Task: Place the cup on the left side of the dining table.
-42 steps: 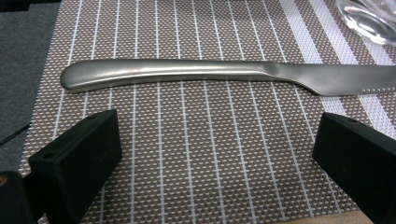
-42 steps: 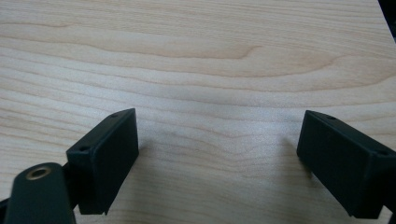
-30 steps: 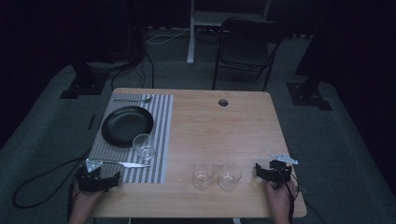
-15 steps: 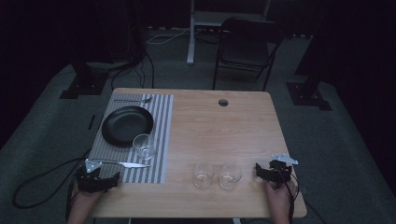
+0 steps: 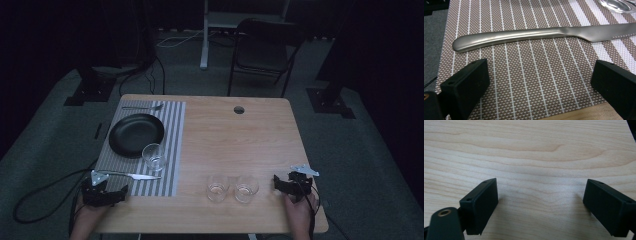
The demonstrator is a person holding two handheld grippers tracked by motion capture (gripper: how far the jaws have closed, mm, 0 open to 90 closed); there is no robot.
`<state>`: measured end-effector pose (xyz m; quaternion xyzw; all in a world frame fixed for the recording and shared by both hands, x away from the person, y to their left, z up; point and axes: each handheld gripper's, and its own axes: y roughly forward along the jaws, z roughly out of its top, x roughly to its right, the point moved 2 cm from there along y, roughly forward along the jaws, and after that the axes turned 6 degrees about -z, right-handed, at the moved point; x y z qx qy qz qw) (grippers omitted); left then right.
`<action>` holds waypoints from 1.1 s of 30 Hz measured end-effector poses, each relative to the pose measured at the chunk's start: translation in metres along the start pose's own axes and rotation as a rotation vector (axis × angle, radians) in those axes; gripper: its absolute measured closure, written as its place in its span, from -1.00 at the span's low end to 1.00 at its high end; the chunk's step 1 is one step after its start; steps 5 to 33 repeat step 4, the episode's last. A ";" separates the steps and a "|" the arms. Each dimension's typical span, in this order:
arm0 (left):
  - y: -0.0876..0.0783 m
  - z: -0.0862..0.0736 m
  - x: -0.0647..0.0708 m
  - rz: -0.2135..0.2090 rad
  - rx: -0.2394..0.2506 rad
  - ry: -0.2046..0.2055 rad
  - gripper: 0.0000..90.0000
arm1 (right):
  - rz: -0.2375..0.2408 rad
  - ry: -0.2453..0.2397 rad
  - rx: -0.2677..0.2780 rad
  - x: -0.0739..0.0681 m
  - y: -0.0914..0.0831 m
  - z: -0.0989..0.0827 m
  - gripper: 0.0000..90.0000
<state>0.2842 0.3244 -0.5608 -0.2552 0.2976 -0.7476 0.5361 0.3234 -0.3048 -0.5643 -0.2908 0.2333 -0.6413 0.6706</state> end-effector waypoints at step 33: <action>0.000 0.000 0.000 0.000 0.000 0.000 -0.95 | 0.000 0.000 0.000 0.000 0.000 0.000 -0.73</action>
